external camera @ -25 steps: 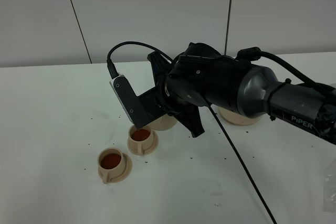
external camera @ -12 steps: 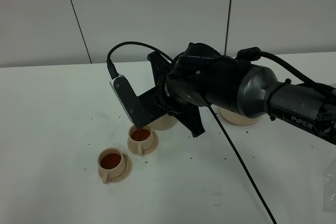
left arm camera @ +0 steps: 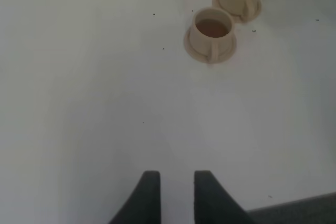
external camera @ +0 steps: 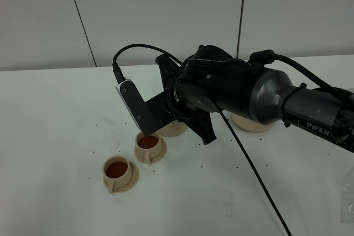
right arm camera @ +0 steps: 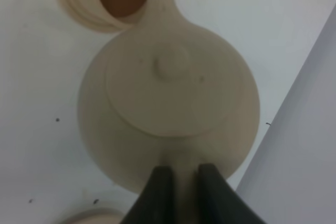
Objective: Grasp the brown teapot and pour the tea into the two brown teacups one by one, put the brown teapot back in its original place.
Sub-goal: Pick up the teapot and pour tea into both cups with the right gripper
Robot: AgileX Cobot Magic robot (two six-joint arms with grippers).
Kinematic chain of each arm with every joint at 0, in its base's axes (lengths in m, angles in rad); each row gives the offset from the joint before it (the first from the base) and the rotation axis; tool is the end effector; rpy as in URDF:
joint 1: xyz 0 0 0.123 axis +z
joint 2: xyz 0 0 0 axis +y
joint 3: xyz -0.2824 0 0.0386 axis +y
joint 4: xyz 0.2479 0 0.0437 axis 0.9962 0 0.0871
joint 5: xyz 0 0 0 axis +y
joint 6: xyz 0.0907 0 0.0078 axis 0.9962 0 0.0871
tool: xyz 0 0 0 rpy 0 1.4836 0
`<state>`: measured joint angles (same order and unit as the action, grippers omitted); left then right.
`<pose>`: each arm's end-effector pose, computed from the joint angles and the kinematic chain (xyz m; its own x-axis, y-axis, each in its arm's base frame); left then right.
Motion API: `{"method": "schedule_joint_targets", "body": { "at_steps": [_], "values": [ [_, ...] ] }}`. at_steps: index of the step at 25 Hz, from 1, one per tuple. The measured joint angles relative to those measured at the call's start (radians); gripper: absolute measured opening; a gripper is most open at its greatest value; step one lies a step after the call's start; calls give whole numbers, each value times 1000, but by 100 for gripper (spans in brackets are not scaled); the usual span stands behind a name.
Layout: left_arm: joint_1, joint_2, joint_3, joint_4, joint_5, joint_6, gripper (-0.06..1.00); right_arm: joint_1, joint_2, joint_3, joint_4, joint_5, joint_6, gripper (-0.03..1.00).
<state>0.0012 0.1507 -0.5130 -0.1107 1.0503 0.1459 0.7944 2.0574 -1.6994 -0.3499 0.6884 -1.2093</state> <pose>0.0177 -0.0087 0.2812 -0.5537 0.0895 -0.8279 0.1287 0.9915 0.0211 0.3412 0.3191 0.2374 0.5540 -0.8236 0.1218 -0.6115 -0.5019 -0.6117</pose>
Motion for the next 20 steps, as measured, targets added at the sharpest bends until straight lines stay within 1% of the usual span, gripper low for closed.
{"method": "schedule_joint_targets", "body": {
  "at_steps": [20],
  "values": [
    [0, 0, 0, 0, 0, 0, 23, 0, 0, 0, 0, 1, 0, 10]
  ]
}}
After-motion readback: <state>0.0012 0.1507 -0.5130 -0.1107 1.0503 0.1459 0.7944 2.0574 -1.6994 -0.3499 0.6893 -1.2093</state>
